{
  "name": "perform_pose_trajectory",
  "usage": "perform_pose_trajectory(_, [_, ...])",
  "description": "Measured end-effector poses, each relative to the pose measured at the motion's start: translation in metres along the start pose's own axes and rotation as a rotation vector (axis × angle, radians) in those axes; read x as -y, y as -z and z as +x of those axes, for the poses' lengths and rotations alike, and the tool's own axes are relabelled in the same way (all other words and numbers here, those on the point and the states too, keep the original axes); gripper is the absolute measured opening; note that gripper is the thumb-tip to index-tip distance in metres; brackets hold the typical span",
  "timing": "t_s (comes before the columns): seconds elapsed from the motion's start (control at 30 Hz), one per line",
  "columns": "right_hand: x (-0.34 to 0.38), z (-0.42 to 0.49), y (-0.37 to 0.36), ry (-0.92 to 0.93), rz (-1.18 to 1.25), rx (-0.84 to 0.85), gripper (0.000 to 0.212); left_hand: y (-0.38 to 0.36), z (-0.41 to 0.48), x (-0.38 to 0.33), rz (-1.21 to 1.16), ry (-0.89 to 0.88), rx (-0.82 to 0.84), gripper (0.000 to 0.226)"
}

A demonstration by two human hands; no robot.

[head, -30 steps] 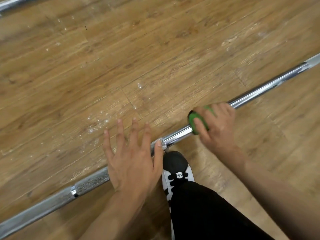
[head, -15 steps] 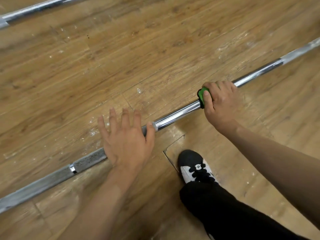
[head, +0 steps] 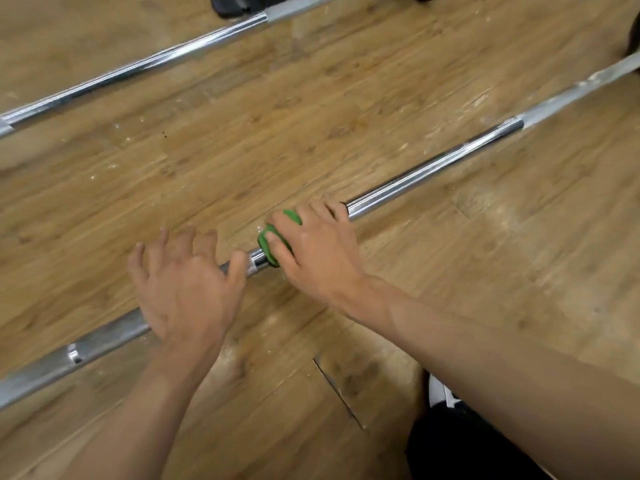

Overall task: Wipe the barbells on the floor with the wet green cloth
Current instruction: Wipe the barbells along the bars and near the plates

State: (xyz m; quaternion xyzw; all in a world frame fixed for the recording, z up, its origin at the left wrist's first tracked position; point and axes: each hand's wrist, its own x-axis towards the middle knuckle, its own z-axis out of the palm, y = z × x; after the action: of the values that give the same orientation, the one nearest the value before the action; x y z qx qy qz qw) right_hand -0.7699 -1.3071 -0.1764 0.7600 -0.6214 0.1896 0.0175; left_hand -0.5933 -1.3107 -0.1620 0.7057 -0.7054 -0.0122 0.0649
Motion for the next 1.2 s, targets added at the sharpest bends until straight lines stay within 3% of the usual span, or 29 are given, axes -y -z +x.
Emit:
perform_pose_trajectory(0.1, [-0.056, 0.010, 0.006, 0.110, -0.005, 0.007, 0.036, -0.001, 0.012, 0.001, -0.033, 0.005, -0.016, 0.059])
perform_pose_trajectory(0.23, [-0.151, 0.021, 0.021, -0.051, -0.077, -0.029, 0.039, -0.005, 0.024, -0.015, -0.062, -0.034, -0.014, 0.061])
perform_pose_trajectory(0.37, [-0.201, 0.030, 0.027, -0.105, -0.085, -0.077, 0.037, -0.009, 0.045, -0.047, -0.121, -0.176, -0.044, 0.057])
perform_pose_trajectory(0.5, [-0.206, 0.033, 0.016, -0.161, -0.099, -0.180, 0.034, -0.013, 0.072, -0.098, -0.200, -0.310, -0.075, 0.052])
perform_pose_trajectory(0.7, [-0.205, 0.036, 0.006, -0.153, -0.053, -0.336, 0.046, -0.021, 0.093, -0.150, -0.023, -0.325, 0.105, 0.084])
perform_pose_trajectory(0.87, [-0.208, 0.037, 0.007, -0.160, -0.020, -0.277, 0.038, -0.020, 0.096, -0.152, 0.085, -0.346, 0.138, 0.091])
perform_pose_trajectory(1.1, [-0.199, 0.057, 0.011, -0.263, 0.103, -0.224, 0.038, -0.021, 0.106, -0.152, 0.059, -0.334, 0.237, 0.088])
perform_pose_trajectory(1.2, [-0.198, 0.056, 0.016, -0.225, 0.128, -0.176, 0.032, -0.020, 0.107, -0.153, 0.066, -0.328, 0.275, 0.089])
